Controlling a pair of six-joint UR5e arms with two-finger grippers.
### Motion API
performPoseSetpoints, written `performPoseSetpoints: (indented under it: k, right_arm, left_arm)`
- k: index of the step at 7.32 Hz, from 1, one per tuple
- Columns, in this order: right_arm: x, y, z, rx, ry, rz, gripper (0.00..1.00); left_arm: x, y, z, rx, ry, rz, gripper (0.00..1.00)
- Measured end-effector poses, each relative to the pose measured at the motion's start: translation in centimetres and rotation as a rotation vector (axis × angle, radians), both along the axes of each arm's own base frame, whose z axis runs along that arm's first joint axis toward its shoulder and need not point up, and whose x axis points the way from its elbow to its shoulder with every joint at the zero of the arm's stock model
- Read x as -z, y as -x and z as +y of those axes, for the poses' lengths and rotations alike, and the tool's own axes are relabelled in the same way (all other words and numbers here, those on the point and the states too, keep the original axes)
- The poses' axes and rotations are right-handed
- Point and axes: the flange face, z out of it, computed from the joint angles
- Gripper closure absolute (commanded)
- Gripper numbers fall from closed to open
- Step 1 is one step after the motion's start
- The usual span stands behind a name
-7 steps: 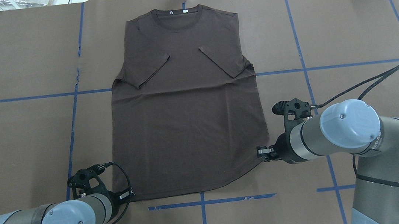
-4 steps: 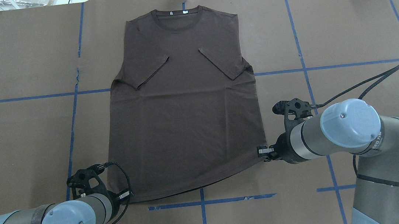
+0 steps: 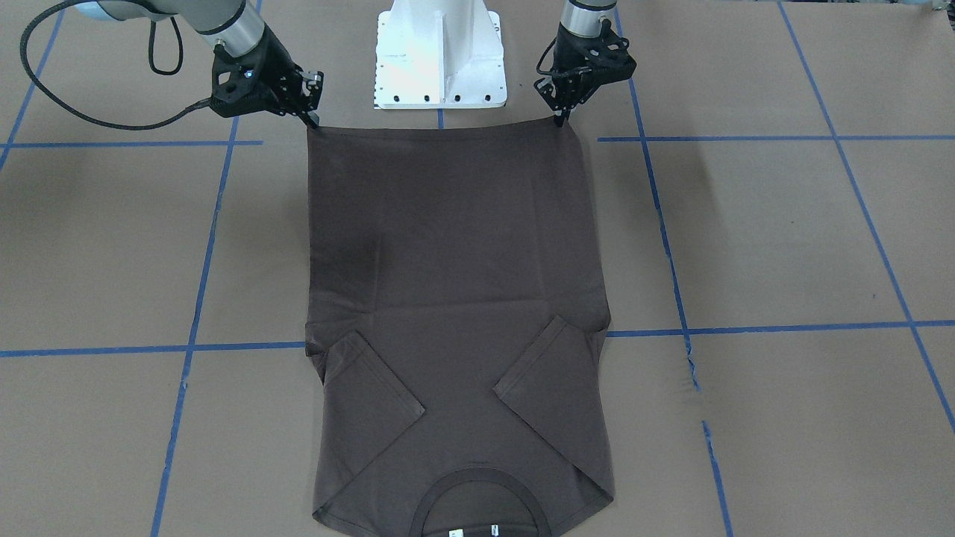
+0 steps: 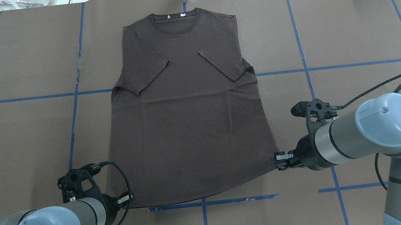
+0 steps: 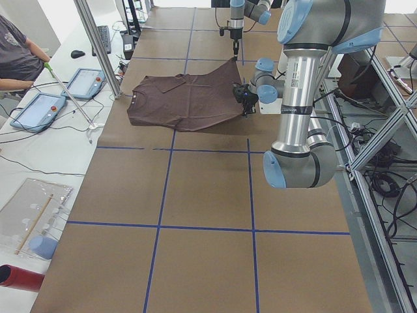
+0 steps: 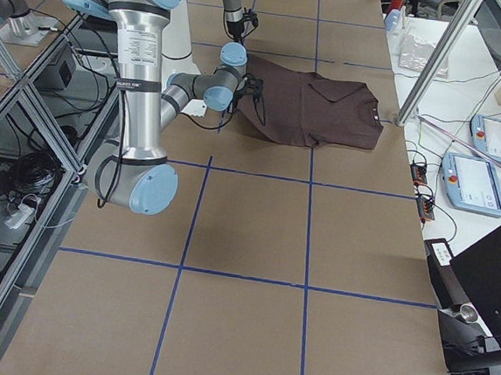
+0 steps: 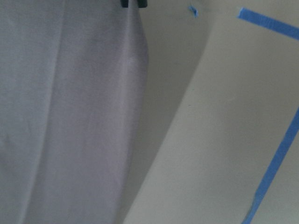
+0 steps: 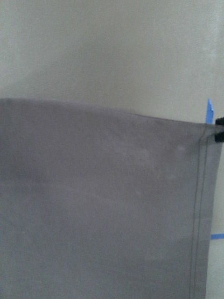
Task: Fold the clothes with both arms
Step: 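Lift the hem with both grippers and fold it toward the collar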
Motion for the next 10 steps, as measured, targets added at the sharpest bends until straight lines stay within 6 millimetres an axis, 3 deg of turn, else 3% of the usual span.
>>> performPoseSetpoints:
  k: [3,5,7,9,10]
  right_arm:
    - [0.5,-5.0,3.7,0.108,0.059,-0.028,1.0]
    - [0.8,-6.6,3.9,0.118,0.074,-0.038,1.0]
    - [1.1,-6.1,-1.1,0.025,0.054,-0.055,1.0]
    - [1.5,-5.9,-7.8,-0.063,-0.007,-0.064,1.0]
    - [1.7,-6.1,-11.7,-0.113,-0.023,-0.06,1.0]
  left_arm:
    - [5.1,2.9,4.5,-0.097,-0.003,0.066,1.0]
    - [6.4,4.2,5.1,-0.114,-0.002,0.083,1.0]
    - [7.0,4.2,2.9,-0.09,-0.038,0.084,1.0]
    - [8.4,4.9,-3.3,-0.033,-0.129,0.074,1.0]
    - [8.4,5.7,-7.5,-0.009,-0.175,0.044,1.0]
